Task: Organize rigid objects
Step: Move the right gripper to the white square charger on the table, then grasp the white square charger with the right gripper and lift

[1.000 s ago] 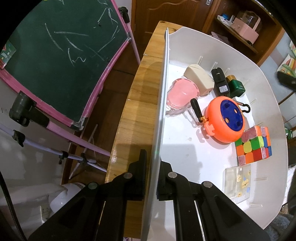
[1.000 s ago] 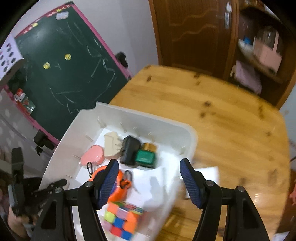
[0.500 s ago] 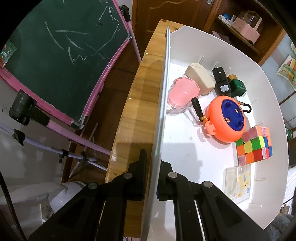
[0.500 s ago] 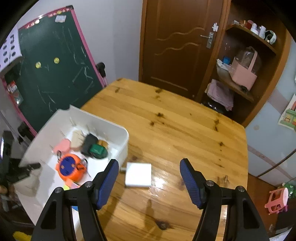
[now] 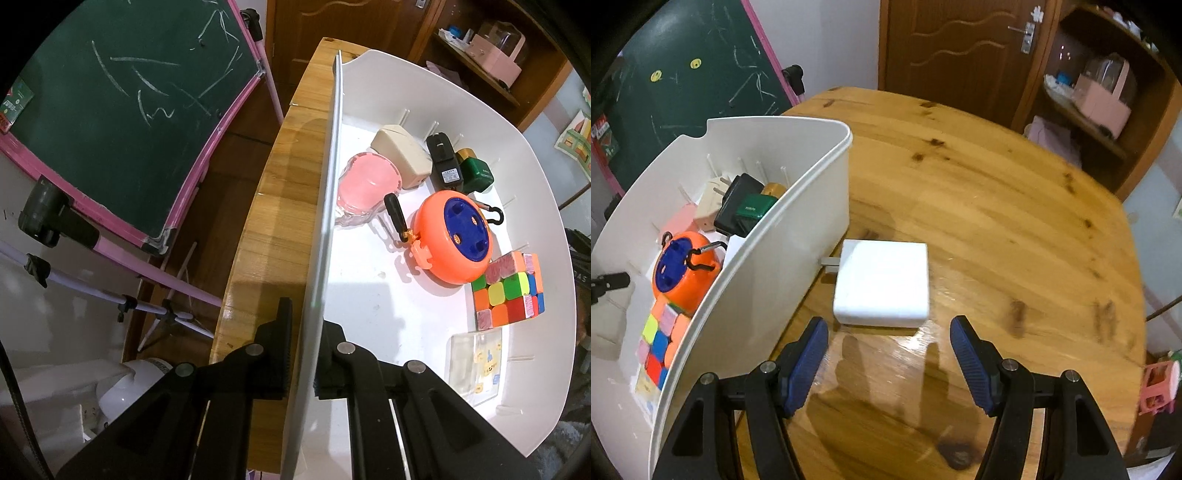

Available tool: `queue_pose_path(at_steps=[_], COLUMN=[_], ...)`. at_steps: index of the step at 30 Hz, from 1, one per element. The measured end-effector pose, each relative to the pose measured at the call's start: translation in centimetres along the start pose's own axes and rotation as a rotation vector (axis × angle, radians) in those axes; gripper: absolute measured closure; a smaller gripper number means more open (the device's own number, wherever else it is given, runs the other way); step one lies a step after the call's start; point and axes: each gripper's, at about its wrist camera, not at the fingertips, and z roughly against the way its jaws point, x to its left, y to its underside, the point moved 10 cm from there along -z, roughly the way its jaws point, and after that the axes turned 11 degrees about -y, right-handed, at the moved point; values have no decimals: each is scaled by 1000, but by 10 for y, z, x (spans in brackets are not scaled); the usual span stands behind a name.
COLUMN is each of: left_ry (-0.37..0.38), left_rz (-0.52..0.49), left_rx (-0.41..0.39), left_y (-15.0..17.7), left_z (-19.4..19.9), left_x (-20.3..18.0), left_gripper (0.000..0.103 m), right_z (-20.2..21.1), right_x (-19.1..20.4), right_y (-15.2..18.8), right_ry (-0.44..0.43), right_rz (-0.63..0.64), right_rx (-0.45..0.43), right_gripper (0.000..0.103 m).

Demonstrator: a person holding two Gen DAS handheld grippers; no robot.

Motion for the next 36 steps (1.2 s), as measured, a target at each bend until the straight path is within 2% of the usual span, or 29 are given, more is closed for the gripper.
queue_pose_path(at_steps=[8, 12, 18, 19, 21, 23, 30, 36], left_ry=[-4, -6, -7, -7, -7, -7, -6, -3], left_rz=[-4, -5, -6, -5, -5, -5, -5, -3], left_rx=[2, 2, 3, 3, 3, 3, 3, 3], left_y=[1, 2, 2, 3, 3, 2, 2, 3], left_z=[0, 0, 0, 0, 0, 0, 0, 0], left_x=[0, -1, -2, -2, -2, -2, -2, -3], left_gripper=[92, 92, 92, 92, 92, 92, 92, 92], right_z=[-21, -30, -33, -33, -34, -34, -20, 5], right_x=[-5, -10, -11, -11, -7, -6, -15, -20], right_y=[-6, -5, -9, -9, -12, -12, -12, -7], right_ry=[30, 23, 20, 19, -2, 3, -8, 26], right_rz=[-23, -49, -38, -36, -24, -22, -107, -152], right_rx=[-5, 6, -23, -25, -35, -37, -73, -101], right_gripper=[34, 34, 34, 35, 47, 47, 48, 48])
